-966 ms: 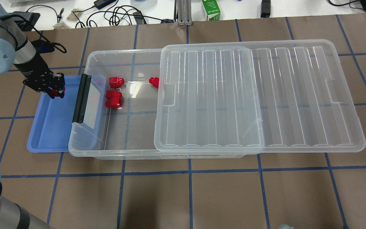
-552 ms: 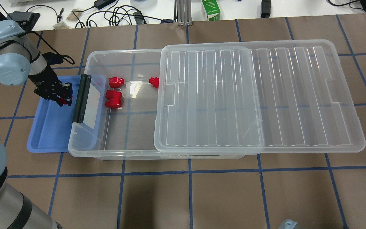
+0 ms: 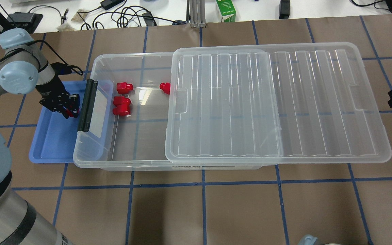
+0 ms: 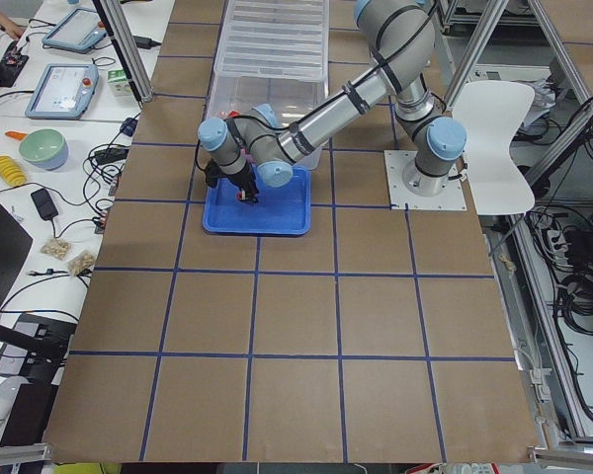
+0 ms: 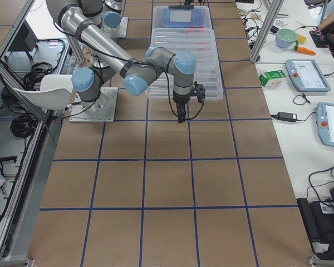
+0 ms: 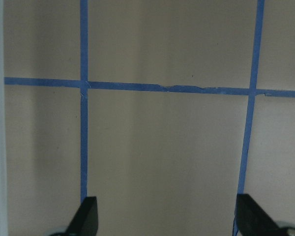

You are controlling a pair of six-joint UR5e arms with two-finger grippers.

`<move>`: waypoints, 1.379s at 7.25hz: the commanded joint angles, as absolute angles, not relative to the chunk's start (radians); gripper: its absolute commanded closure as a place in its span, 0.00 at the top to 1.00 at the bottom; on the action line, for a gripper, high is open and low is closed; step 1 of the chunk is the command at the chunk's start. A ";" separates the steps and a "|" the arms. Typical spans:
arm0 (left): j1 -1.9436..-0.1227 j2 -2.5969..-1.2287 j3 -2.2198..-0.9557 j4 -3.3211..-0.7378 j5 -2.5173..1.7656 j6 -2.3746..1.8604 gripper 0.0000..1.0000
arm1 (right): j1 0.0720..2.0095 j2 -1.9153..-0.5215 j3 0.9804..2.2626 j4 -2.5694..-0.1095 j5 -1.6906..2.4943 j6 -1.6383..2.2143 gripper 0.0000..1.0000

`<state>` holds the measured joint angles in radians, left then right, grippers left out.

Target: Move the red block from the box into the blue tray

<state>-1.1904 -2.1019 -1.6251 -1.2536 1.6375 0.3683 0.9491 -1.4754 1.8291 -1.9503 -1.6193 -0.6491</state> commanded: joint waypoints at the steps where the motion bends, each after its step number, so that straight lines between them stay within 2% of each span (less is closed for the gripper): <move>1: -1.189 -2.106 -1.638 -1.253 1.643 0.383 0.01 | 0.985 -1.476 1.835 -1.951 -1.621 -0.524 0.99; 3: -1.189 -2.106 -1.640 -1.249 1.643 0.441 1.00 | 1.060 -1.476 1.835 -1.954 -1.621 -0.482 0.98; 4: -1.189 -2.106 -1.638 -1.249 1.660 0.442 1.00 | 1.081 -1.477 1.833 -1.954 -1.623 -0.466 0.96; 6: -1.190 -2.076 -1.606 -1.258 1.687 0.433 1.00 | 1.156 -1.479 1.833 -1.954 -1.620 -0.431 0.98; 10: -1.229 -1.886 -1.416 -1.552 1.663 0.322 1.00 | 1.255 -1.477 1.832 -1.954 -1.621 -0.356 0.99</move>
